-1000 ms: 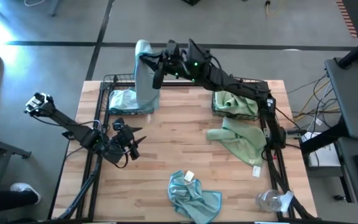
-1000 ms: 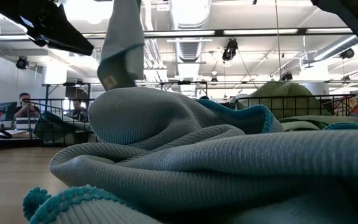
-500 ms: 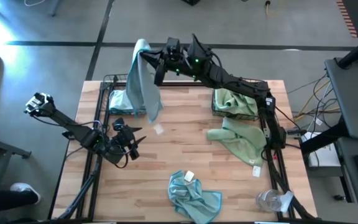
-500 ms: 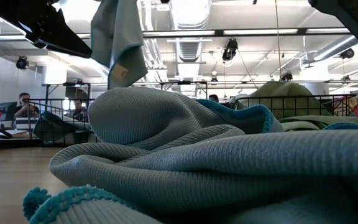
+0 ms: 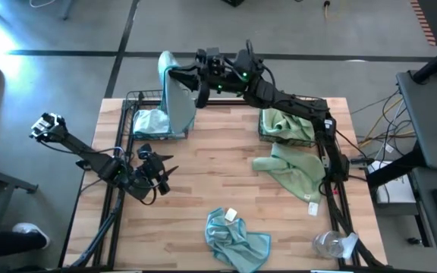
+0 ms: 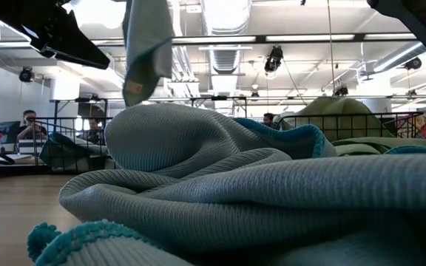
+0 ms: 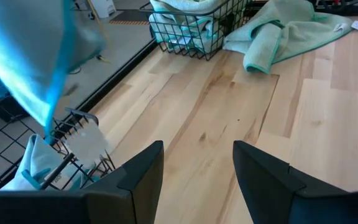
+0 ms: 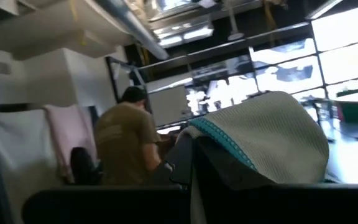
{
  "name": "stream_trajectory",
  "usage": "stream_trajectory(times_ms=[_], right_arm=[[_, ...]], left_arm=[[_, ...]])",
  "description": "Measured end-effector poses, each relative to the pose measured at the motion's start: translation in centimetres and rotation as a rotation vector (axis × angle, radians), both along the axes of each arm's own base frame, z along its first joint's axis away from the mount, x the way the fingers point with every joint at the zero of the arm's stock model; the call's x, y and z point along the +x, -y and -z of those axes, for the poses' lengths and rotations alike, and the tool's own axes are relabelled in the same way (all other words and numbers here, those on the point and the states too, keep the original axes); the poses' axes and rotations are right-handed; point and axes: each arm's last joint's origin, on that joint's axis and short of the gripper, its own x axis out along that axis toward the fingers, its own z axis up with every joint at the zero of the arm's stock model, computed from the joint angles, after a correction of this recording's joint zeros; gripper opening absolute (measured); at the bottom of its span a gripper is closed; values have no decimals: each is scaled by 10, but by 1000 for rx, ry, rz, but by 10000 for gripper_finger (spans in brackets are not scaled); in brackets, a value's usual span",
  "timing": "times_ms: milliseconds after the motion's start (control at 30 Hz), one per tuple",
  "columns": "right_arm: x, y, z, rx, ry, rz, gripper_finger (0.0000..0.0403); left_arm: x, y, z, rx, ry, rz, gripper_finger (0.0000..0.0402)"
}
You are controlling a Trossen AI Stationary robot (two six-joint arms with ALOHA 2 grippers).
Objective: Sort microfiber towel by color & place in baskets
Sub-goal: Put the blue microfiber towel into the left wire basket
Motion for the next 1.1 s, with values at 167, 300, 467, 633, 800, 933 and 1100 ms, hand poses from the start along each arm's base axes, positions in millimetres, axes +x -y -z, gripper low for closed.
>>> stream_trajectory(times_ms=[167, 300, 467, 633, 800, 933, 1100], right_arm=[[-2, -4, -3, -42, 26, -97, 9], [-2, -4, -4, -40, 36, -114, 9], [-2, -3, -4, -24, 36, -78, 9], [-1, 1, -3, -11, 42, 40, 9], [1, 7, 4, 11, -29, 224, 9], [3, 11, 12, -8, -116, 344, 9], [4, 11, 18, -11, -169, 360, 9]], left_arm=[[0, 0, 0, 7, -4, 4, 178], [0, 0, 0, 8, -5, 4, 178], [0, 0, 0, 8, -6, 4, 178], [0, 0, 0, 8, -6, 4, 178], [0, 0, 0, 8, -6, 4, 178], [0, 0, 0, 8, -6, 4, 178], [0, 0, 0, 8, -6, 4, 178]])
